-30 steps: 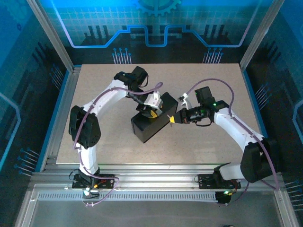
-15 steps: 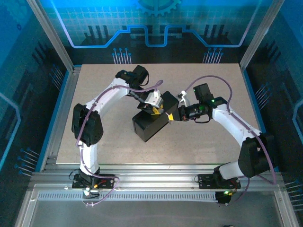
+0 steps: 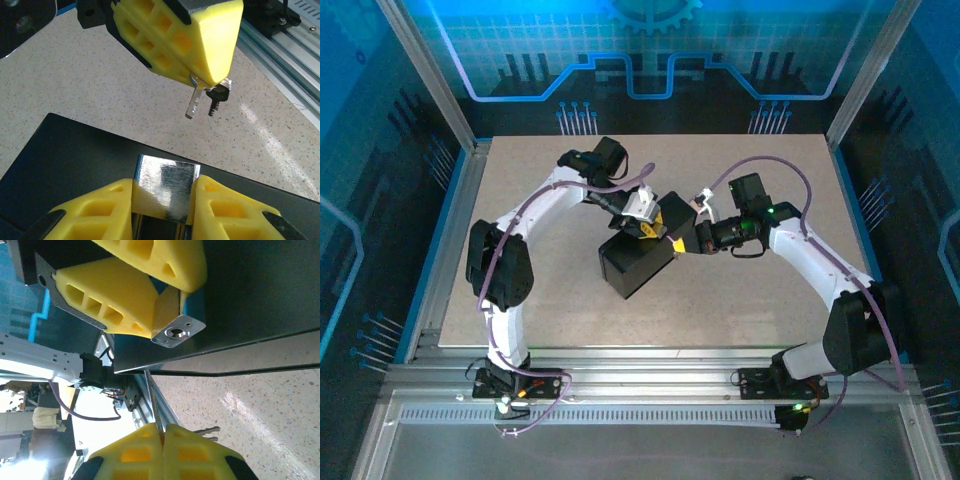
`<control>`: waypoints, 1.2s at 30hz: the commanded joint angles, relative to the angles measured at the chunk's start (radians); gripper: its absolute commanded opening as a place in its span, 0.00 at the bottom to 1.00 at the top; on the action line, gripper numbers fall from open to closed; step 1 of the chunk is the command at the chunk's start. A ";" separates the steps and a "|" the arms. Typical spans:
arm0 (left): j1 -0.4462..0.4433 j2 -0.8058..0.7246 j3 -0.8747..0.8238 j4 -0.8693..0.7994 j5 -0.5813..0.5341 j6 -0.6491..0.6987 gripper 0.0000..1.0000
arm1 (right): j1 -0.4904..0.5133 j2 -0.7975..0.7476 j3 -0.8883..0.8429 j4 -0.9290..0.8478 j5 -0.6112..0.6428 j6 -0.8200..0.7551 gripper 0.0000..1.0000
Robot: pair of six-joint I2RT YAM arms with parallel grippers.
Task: Unlock a padlock with a key
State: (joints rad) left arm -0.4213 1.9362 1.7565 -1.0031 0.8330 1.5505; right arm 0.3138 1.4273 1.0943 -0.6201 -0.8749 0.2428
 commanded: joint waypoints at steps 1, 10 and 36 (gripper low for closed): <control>0.006 -0.070 -0.018 0.044 0.106 0.012 0.23 | 0.008 0.020 0.037 -0.003 -0.043 0.007 0.00; 0.006 -0.139 -0.142 0.223 0.117 -0.038 0.24 | 0.011 0.079 0.081 -0.019 -0.052 0.005 0.00; -0.001 -0.216 -0.268 0.374 0.089 -0.055 0.24 | 0.021 0.123 0.101 -0.052 -0.063 0.003 0.00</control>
State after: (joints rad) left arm -0.4210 1.7851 1.5002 -0.6865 0.8509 1.4822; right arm 0.3222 1.5330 1.1549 -0.6418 -0.9031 0.2459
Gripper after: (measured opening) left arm 0.258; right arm 0.055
